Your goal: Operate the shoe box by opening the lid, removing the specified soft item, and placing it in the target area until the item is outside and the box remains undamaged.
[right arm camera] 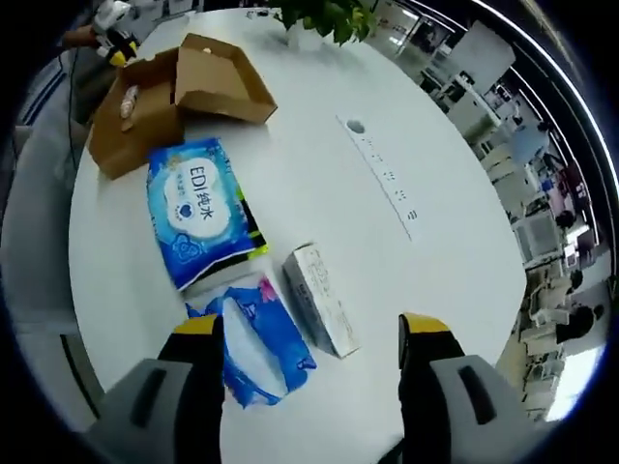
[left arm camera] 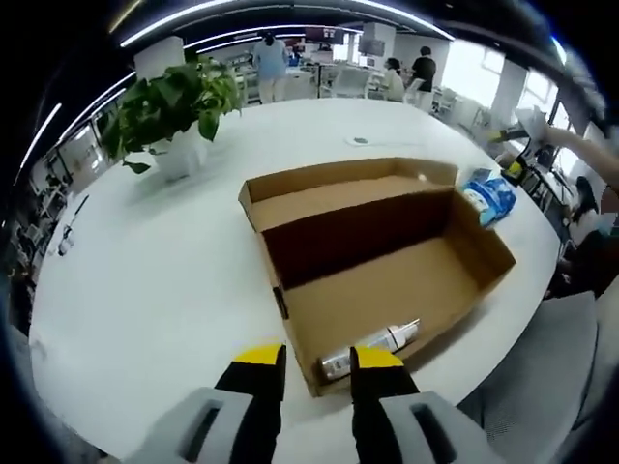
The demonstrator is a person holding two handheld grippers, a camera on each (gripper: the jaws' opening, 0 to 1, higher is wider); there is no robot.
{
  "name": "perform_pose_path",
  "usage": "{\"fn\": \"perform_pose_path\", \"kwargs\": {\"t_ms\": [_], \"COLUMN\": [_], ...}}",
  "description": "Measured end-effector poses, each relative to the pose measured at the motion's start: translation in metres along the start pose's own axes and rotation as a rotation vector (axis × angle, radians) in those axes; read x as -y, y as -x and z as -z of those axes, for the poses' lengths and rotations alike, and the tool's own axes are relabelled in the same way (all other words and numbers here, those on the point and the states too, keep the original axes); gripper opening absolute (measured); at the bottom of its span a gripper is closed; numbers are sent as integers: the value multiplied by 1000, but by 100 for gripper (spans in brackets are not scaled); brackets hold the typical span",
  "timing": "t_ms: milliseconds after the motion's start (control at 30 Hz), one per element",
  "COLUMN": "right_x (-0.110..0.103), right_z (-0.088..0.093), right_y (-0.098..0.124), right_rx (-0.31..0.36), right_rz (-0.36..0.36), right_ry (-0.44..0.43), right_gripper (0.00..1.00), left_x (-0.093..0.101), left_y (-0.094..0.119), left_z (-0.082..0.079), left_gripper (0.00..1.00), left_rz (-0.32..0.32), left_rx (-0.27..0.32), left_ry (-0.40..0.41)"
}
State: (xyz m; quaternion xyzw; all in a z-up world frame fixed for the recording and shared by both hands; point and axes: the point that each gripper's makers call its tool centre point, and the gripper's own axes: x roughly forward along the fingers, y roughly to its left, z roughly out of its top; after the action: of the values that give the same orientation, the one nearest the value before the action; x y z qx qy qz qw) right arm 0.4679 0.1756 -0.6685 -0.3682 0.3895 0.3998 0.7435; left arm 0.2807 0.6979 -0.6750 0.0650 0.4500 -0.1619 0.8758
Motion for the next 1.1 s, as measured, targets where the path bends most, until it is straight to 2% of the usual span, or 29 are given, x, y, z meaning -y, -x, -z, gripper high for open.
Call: {"fn": "perform_pose_path", "kwargs": {"t_ms": [267,333,667,1100], "right_x": [-36,-45,-71,-98], "right_z": [-11,-12,-22,-13], "right_y": [28,34,59,78], "right_rx": [69,79,184,271], "right_rz": [32,39,99,134], "right_ry": [-75,-81,-206,-339], "right_gripper": [81,82,94,96], "left_x": [14,20,28,38], "left_y": [-3,-6,-13,-28], "left_z": [-13,-15,-22,-24], "left_gripper": [31,33,39,45], "left_rz": [88,130,184,243], "left_rx": [-9,-13,-51,-122], "left_ry": [-133,-171,-297,-455]}}
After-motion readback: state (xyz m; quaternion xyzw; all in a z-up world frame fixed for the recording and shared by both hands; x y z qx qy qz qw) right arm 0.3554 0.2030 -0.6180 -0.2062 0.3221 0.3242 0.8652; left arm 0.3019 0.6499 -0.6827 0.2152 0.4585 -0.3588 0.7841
